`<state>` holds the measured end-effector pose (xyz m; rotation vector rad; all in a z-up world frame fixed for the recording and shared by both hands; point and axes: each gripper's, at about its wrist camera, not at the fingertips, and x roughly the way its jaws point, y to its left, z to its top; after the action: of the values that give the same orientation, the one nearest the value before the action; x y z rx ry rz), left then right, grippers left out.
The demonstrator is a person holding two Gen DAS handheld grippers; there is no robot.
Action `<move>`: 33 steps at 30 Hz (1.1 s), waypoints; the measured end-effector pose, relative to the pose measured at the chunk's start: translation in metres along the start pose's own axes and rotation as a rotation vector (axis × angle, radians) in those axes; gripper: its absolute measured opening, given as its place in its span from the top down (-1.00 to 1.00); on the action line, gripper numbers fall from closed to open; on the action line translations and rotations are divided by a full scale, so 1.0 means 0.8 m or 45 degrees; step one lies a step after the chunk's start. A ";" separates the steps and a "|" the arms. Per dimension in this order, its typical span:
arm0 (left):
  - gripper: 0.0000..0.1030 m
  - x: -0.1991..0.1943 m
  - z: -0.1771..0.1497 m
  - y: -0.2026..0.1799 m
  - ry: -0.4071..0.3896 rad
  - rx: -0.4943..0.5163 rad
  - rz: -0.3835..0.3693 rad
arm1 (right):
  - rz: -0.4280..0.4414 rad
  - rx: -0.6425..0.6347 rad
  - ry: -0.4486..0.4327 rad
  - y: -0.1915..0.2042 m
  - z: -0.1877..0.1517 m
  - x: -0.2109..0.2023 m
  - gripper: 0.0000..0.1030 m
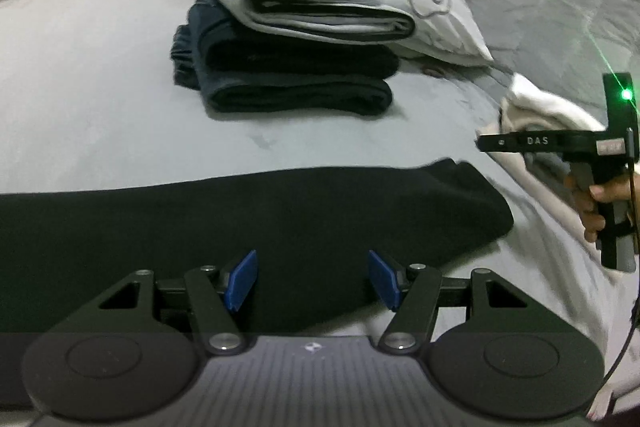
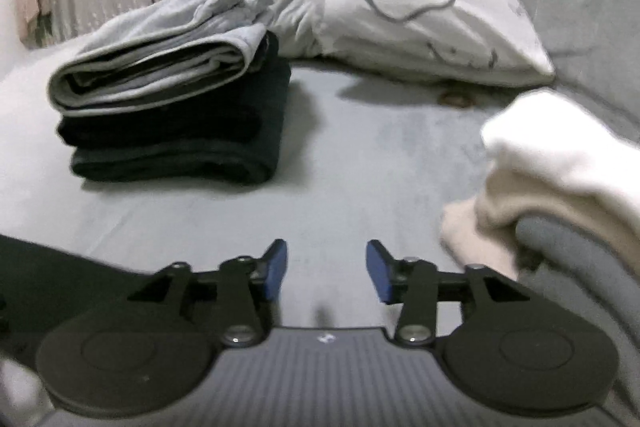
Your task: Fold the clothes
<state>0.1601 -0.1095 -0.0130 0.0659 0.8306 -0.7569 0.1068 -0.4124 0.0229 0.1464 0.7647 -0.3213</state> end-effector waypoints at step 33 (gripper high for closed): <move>-0.21 0.014 -0.004 -0.001 0.056 -0.004 -0.013 | 0.064 -0.157 -0.059 0.052 -0.002 -0.015 0.86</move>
<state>0.1622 -0.1158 -0.0227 0.0755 0.8743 -0.7662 0.1116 -0.3698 0.0308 0.0415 0.7315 -0.2281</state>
